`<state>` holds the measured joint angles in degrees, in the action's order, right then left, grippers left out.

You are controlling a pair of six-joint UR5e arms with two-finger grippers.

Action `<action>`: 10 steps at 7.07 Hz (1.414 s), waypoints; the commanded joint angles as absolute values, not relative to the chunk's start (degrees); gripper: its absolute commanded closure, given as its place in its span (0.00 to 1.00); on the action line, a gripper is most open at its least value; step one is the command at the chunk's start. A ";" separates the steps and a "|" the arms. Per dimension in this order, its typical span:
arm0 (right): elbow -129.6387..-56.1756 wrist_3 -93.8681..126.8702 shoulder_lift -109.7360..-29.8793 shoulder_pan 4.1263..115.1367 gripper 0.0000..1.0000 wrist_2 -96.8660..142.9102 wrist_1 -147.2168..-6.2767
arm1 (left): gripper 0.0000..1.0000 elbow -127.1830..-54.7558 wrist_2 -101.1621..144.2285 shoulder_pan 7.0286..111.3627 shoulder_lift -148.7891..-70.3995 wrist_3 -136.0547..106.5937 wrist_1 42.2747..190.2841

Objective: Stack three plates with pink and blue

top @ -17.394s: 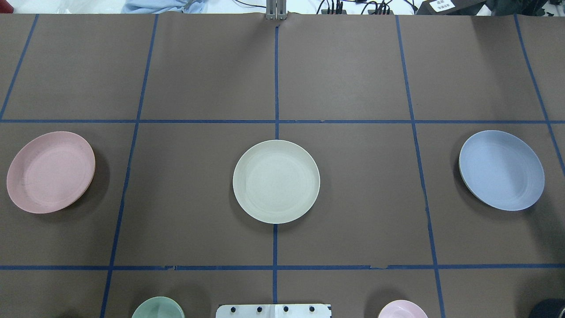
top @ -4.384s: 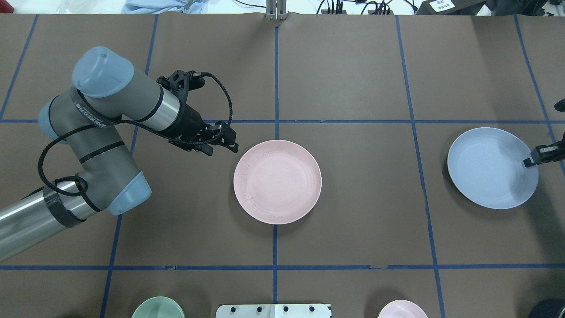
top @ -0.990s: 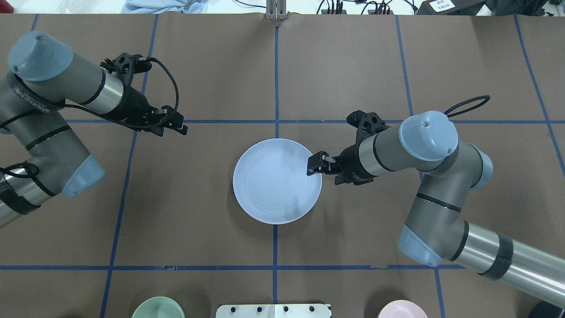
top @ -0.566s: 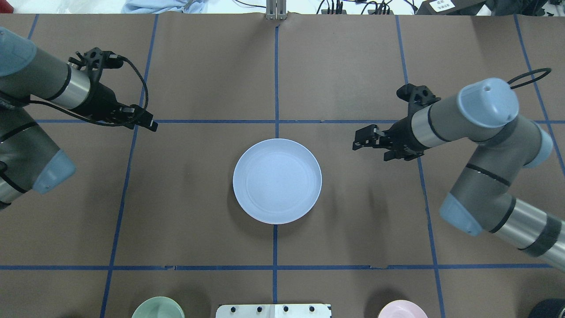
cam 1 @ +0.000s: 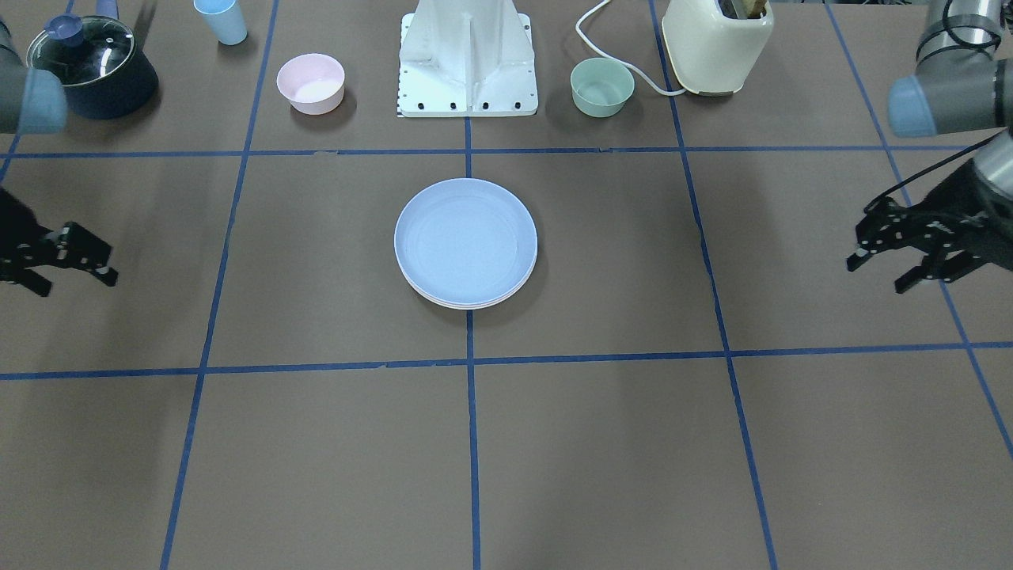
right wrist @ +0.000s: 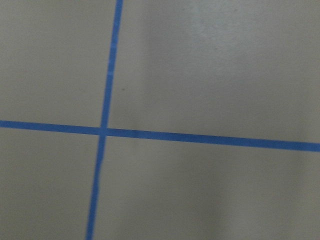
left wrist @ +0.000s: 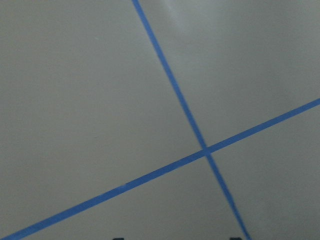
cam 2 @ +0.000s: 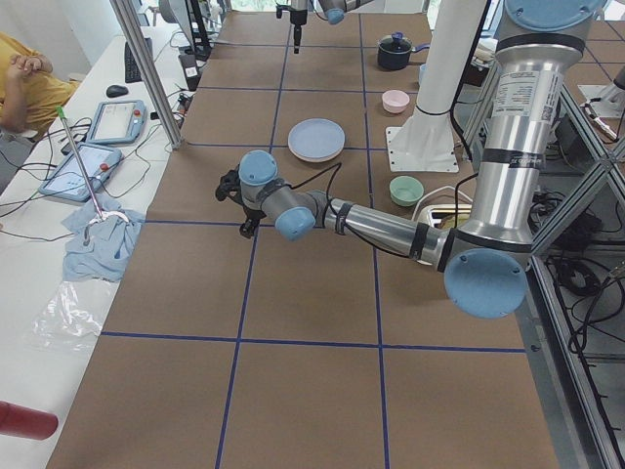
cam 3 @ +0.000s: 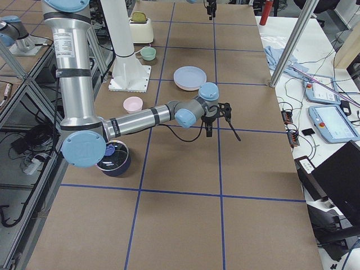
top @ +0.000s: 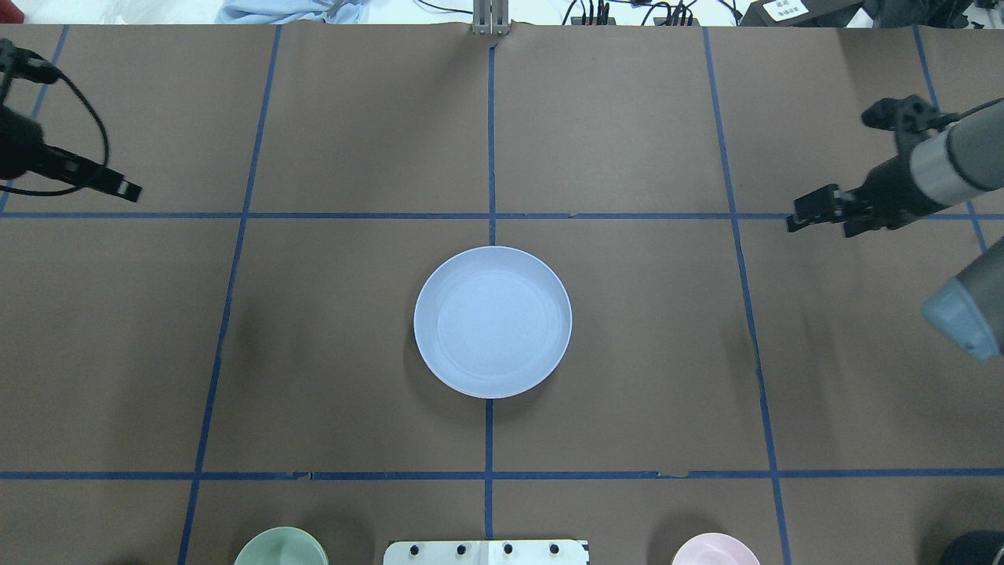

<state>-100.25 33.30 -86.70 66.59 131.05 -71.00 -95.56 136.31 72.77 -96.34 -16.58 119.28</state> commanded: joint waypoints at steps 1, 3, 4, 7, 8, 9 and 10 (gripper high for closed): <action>-99.76 6.80 -87.98 78.44 0.00 131.48 -86.24 | 0.24 -94.93 135.62 83.89 -95.45 1.96 108.59; -99.67 -2.17 -87.98 83.39 0.00 131.48 -93.41 | 0.24 -92.48 135.62 87.88 -95.19 4.56 108.02; -99.84 -2.20 -88.24 83.41 0.00 131.57 -93.43 | 0.23 -91.50 135.70 87.89 -94.92 5.01 108.19; -98.36 -1.41 -88.33 83.41 0.00 132.19 -92.90 | 0.22 -91.41 136.58 87.89 -94.04 5.54 108.11; -96.87 -1.41 -88.59 83.41 0.00 132.27 -92.64 | 0.20 -91.49 136.58 87.89 -94.30 5.10 108.11; -96.68 -1.32 -88.51 83.32 0.00 132.28 -92.64 | 0.20 -92.54 136.84 87.89 -94.39 5.01 108.11; -96.77 -1.32 -88.42 83.32 0.00 132.36 -92.64 | 0.18 -94.72 137.72 87.89 -93.87 4.66 108.02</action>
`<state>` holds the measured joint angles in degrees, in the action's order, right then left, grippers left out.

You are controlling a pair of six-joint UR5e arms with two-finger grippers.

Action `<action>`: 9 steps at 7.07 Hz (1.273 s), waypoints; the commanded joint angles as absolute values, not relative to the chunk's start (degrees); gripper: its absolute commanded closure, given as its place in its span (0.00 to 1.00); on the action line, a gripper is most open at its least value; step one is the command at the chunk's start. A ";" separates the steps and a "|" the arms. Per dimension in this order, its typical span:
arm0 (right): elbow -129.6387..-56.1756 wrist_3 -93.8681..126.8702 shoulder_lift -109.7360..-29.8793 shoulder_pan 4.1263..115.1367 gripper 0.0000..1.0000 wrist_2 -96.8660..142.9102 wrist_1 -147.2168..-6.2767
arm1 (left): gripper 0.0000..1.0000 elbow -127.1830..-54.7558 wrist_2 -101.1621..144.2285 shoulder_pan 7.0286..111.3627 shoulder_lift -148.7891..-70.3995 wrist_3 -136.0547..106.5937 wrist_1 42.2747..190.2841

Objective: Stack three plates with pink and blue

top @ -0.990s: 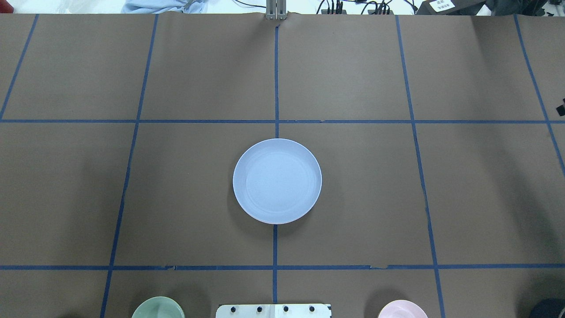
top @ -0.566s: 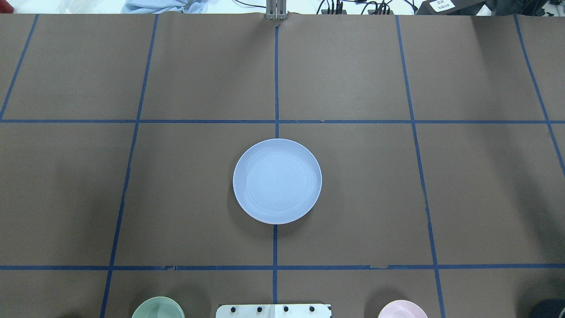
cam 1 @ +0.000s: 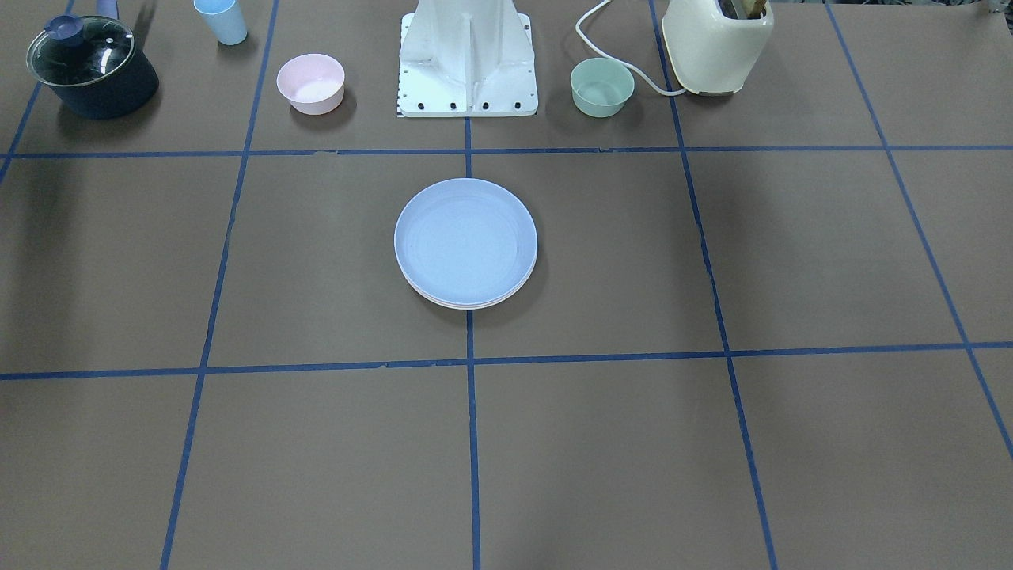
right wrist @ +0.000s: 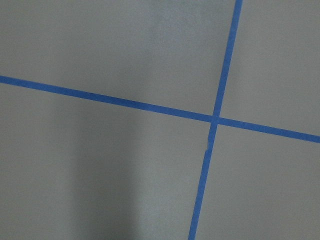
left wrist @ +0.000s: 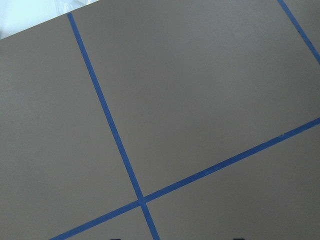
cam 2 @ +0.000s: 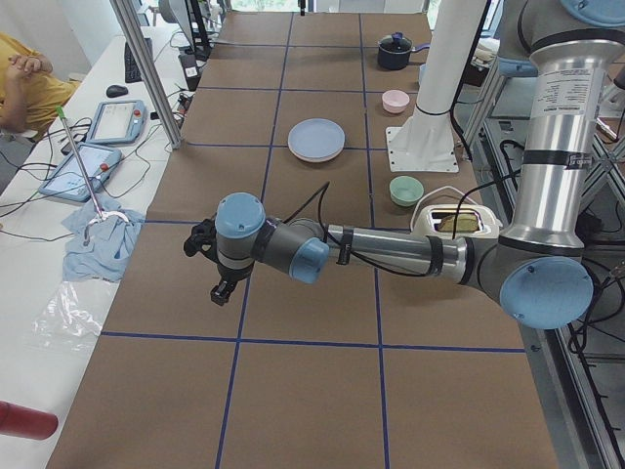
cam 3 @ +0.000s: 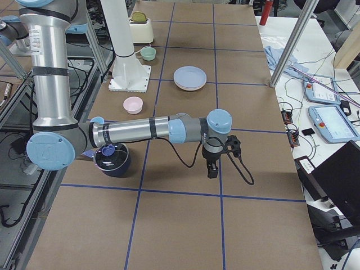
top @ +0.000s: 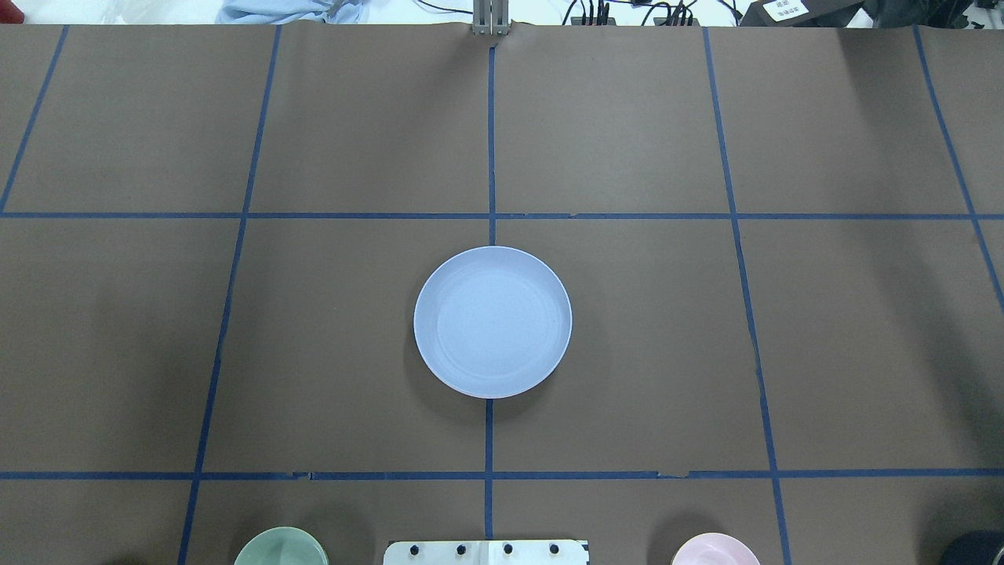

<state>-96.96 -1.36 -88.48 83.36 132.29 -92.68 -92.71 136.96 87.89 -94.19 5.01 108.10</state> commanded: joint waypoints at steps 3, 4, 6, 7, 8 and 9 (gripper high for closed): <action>-99.04 -1.32 -88.59 83.32 0.00 135.33 -92.55 | 0.02 -98.33 137.38 87.81 -89.77 0.70 108.45; -99.57 -1.23 -88.77 83.41 0.00 135.61 -93.33 | 0.01 -97.13 135.81 87.28 -91.04 0.36 108.37; -97.65 -0.97 -88.07 83.23 0.00 135.79 -92.81 | 0.01 -97.73 135.62 87.28 -91.40 0.61 108.28; -97.65 -1.05 -88.33 83.32 0.00 135.96 -92.81 | 0.01 -97.73 135.62 87.28 -91.58 0.70 108.37; -97.39 -1.05 -88.77 83.32 0.00 136.31 -92.81 | 0.01 -98.17 135.62 87.45 -91.23 0.70 108.37; -97.30 -1.05 -88.68 83.32 0.00 136.58 -93.25 | 0.01 -98.78 135.70 87.36 -90.88 0.70 108.37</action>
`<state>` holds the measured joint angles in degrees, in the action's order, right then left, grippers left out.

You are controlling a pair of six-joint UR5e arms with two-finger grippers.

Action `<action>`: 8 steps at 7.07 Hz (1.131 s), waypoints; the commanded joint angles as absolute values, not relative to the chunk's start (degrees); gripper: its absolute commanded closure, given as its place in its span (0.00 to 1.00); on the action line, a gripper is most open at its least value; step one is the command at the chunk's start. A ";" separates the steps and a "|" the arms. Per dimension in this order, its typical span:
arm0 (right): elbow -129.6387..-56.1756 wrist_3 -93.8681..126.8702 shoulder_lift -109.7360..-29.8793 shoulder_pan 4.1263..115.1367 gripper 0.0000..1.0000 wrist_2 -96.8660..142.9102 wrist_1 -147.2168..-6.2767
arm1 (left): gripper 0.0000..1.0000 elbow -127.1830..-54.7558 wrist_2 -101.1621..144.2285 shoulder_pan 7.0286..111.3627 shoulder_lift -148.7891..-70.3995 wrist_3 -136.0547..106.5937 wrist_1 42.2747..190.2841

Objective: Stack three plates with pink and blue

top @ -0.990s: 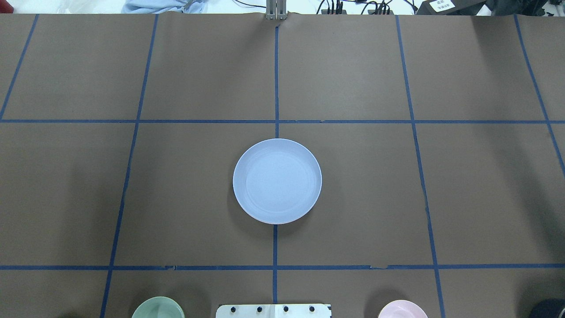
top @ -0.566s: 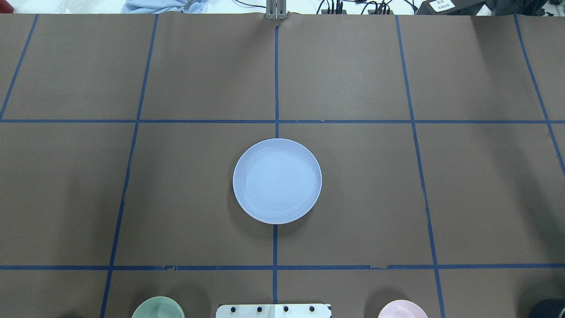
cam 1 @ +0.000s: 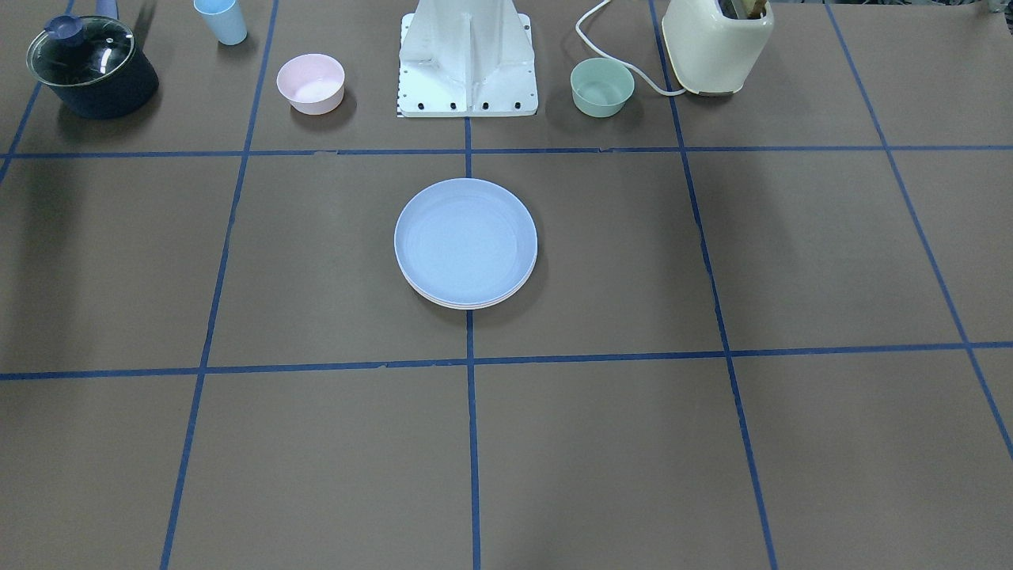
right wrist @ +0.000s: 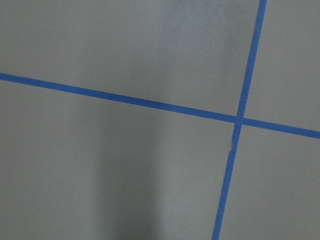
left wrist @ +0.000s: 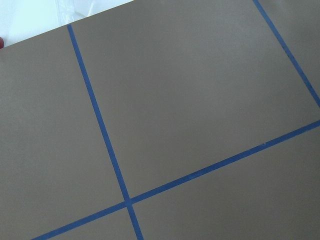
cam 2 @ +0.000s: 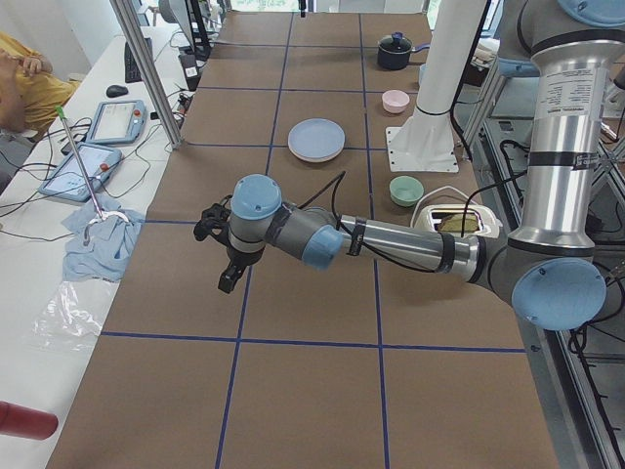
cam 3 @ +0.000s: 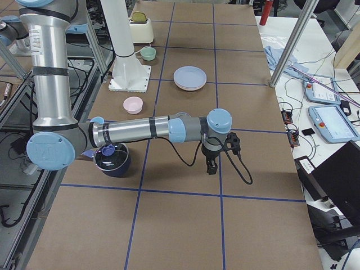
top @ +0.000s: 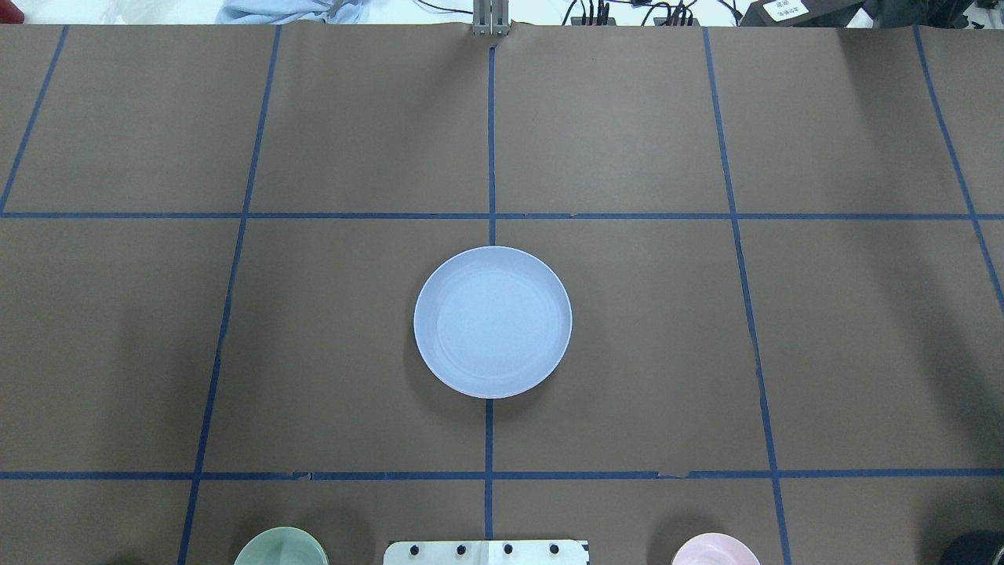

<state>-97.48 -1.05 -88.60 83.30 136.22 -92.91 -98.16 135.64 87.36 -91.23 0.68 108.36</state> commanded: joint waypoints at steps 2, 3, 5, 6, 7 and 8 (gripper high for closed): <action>-97.38 -1.14 -88.86 83.32 0.00 138.60 -93.25 | 0.01 -98.97 135.70 87.36 -90.79 0.70 108.28; -97.47 -1.14 -88.86 83.41 0.00 138.43 -93.08 | 0.01 -98.88 136.05 87.36 -90.01 0.70 108.11; -97.73 -1.14 -89.73 83.41 0.00 137.90 -92.73 | 0.01 -98.09 136.14 87.28 -90.00 0.53 107.58; -97.56 -1.14 -89.91 83.41 0.00 137.81 -92.72 | 0.01 -98.17 135.88 87.19 -90.44 0.53 104.97; -97.38 -1.14 -90.17 83.50 0.00 137.81 -92.72 | 0.01 -98.35 135.88 87.19 -90.27 0.53 104.33; -97.38 -0.71 -90.44 83.67 0.00 137.81 -92.72 | 0.01 -98.26 135.88 87.10 -90.35 0.44 104.24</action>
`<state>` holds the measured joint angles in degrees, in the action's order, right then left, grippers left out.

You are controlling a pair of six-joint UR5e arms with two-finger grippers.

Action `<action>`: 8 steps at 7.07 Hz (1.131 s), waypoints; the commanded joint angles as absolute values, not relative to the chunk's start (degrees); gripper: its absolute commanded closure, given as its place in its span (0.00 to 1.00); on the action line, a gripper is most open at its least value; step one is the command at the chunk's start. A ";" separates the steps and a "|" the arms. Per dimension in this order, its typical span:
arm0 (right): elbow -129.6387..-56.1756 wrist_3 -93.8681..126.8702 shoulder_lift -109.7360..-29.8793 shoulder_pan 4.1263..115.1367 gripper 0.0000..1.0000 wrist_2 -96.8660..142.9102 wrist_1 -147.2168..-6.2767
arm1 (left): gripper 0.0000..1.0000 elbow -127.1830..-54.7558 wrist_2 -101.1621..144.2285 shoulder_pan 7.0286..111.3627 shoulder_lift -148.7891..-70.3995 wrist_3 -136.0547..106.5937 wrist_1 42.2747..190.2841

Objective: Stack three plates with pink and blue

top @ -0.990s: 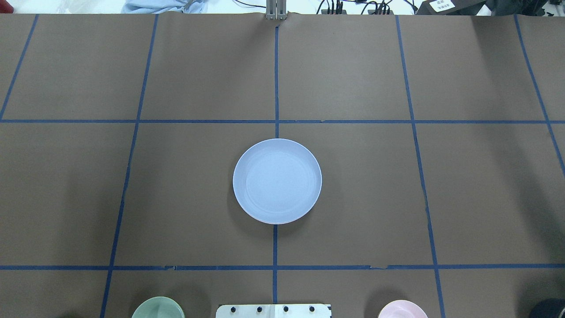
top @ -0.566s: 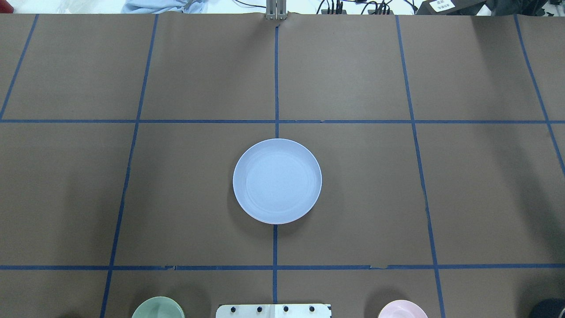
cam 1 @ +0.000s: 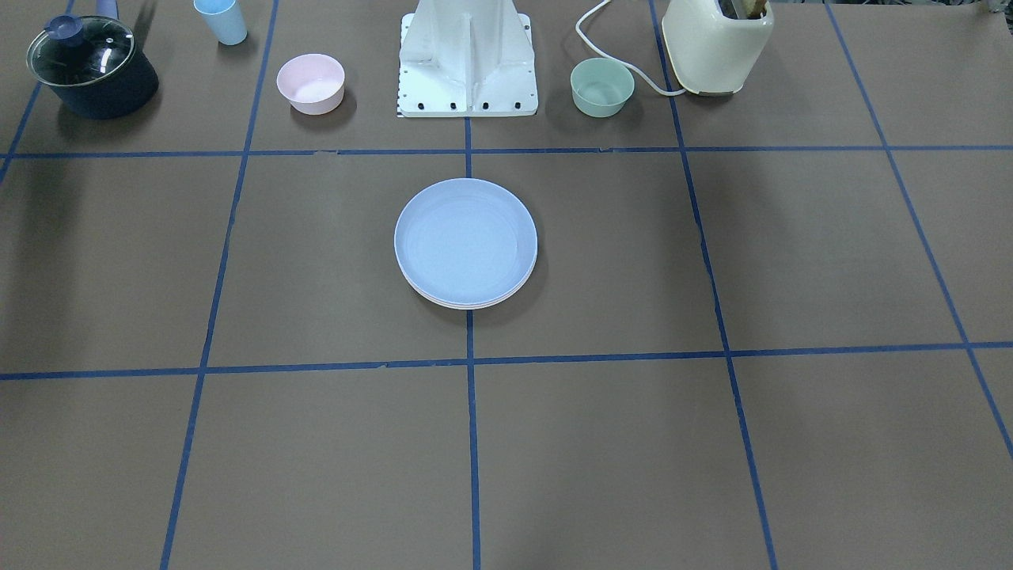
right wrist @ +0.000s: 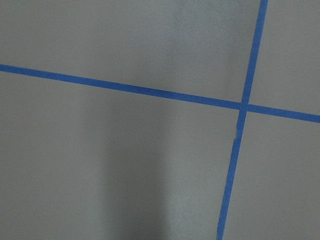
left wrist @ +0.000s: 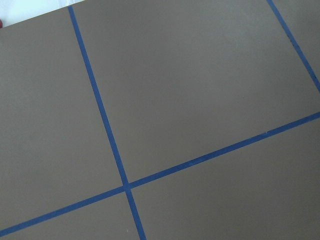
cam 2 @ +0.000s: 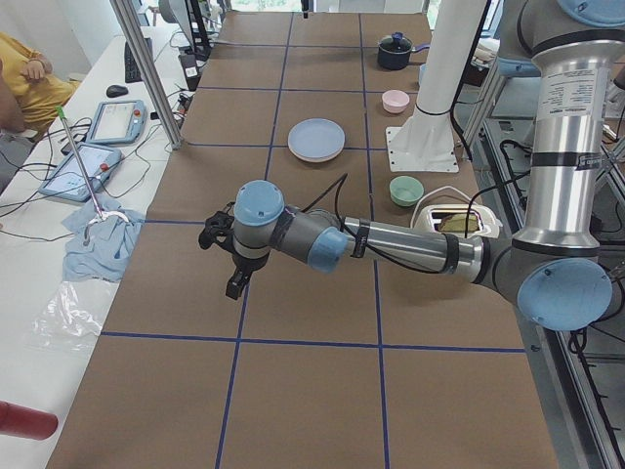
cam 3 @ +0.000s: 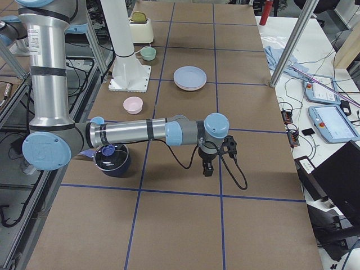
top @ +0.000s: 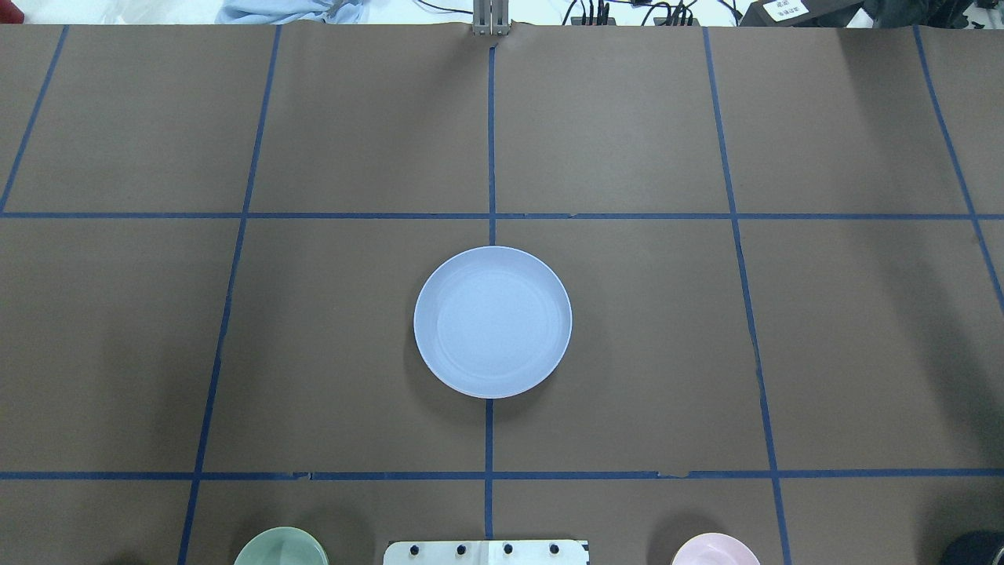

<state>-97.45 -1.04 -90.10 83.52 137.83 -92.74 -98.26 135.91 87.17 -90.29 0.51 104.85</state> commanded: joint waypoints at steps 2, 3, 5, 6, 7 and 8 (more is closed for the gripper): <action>-97.73 5.16 -90.44 83.94 0.00 137.81 -92.64 | 0.01 -99.05 135.88 87.10 -90.35 0.27 103.37; -97.73 5.19 -90.44 83.94 0.00 137.81 -92.46 | 0.01 -100.01 135.88 87.19 -90.09 0.26 103.19; -97.73 5.10 -90.44 83.94 0.00 137.72 -92.46 | 0.01 -100.11 135.88 87.10 -90.09 0.26 103.36; -97.73 5.10 -90.44 83.94 0.00 137.72 -92.46 | 0.01 -100.11 135.88 87.10 -90.17 0.18 103.45; -97.65 5.10 -90.44 83.94 0.00 137.81 -92.46 | 0.01 -100.11 135.88 87.10 -90.18 0.26 103.45; -97.65 5.10 -90.35 83.94 0.00 137.81 -92.46 | 0.01 -100.54 135.88 87.19 -90.09 0.26 103.45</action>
<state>-97.69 5.10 -90.43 83.94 137.78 -92.46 -100.23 135.88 87.12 -90.14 0.24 103.43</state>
